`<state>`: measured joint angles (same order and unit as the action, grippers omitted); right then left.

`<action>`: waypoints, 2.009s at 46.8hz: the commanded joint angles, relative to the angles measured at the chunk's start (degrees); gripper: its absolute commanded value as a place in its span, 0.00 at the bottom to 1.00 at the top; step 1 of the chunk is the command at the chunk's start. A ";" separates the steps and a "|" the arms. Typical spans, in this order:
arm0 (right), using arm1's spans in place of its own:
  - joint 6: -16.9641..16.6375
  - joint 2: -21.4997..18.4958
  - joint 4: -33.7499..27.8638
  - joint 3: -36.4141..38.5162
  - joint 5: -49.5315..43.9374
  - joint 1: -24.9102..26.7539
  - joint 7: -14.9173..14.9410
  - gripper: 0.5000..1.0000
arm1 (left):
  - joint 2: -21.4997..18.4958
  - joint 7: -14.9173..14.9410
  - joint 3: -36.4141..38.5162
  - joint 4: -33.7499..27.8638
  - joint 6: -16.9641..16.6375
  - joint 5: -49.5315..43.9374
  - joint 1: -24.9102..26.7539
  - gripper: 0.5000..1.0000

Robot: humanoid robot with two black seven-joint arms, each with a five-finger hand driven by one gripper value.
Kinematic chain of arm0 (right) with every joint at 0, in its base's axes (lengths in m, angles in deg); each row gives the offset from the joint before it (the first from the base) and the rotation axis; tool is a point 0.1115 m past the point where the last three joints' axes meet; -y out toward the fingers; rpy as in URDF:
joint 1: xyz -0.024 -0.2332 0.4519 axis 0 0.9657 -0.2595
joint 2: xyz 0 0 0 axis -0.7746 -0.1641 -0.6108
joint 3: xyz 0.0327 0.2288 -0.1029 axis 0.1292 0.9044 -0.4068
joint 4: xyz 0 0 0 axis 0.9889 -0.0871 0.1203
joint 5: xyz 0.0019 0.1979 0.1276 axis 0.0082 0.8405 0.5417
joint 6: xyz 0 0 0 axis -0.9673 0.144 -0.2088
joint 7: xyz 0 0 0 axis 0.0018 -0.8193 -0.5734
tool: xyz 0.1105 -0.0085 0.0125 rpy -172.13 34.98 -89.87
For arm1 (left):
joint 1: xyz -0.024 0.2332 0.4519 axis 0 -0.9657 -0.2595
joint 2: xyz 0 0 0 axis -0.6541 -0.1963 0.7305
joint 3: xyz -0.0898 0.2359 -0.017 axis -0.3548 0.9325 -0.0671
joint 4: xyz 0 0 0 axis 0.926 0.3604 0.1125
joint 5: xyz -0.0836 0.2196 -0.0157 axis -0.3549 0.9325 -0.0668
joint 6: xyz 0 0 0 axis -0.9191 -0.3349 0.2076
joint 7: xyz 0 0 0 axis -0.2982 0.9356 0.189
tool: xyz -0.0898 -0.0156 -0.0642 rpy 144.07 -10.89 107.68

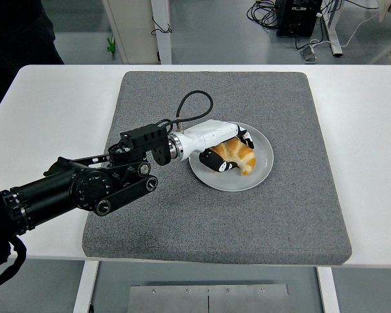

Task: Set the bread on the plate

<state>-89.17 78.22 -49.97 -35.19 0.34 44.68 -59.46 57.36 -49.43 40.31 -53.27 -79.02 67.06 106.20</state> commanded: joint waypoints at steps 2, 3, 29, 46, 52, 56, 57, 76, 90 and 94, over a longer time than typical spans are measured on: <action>0.02 0.00 0.00 0.00 0.01 0.00 0.00 1.00 | -0.08 0.00 0.40 0.00 -0.67 -0.02 0.00 0.18; 0.02 0.00 0.00 0.00 0.01 0.00 0.00 1.00 | -0.08 0.00 0.40 0.00 -0.67 -0.02 0.00 0.18; 0.02 0.00 0.00 0.00 -0.07 0.00 0.00 1.00 | -1.13 -5.54 0.49 0.00 -0.23 -2.92 0.17 0.92; 0.02 0.00 0.00 0.00 0.01 0.00 -0.09 1.00 | -3.42 -6.15 -0.12 -0.79 0.21 -5.29 0.70 0.93; 0.02 0.00 0.00 0.00 0.01 0.00 0.00 1.00 | -4.56 -8.52 -0.65 -0.97 0.21 -8.80 0.96 0.93; -0.07 0.00 0.00 0.00 0.01 0.00 0.00 1.00 | -5.26 -9.93 -1.79 -1.06 0.21 -11.35 0.96 0.93; 0.01 0.00 0.00 0.00 0.01 0.00 0.00 1.00 | -5.26 -10.02 -2.40 -1.06 0.30 -12.31 0.96 0.93; 0.02 0.00 0.00 0.00 0.01 0.00 0.00 1.00 | -9.13 -9.93 -9.97 -0.88 -0.22 -39.12 0.17 0.94; 0.02 0.00 0.00 0.00 0.01 0.00 0.00 1.00 | -11.50 -10.28 -17.08 -0.01 -0.66 -50.46 0.00 0.94; 0.02 0.00 0.00 0.00 0.01 0.00 0.00 1.00 | -11.33 -10.20 -19.46 1.40 -1.80 -54.50 -0.62 0.94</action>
<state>-89.15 78.22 -49.97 -35.19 0.33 44.68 -59.46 45.88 -59.74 22.39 -52.97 -79.93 15.50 106.01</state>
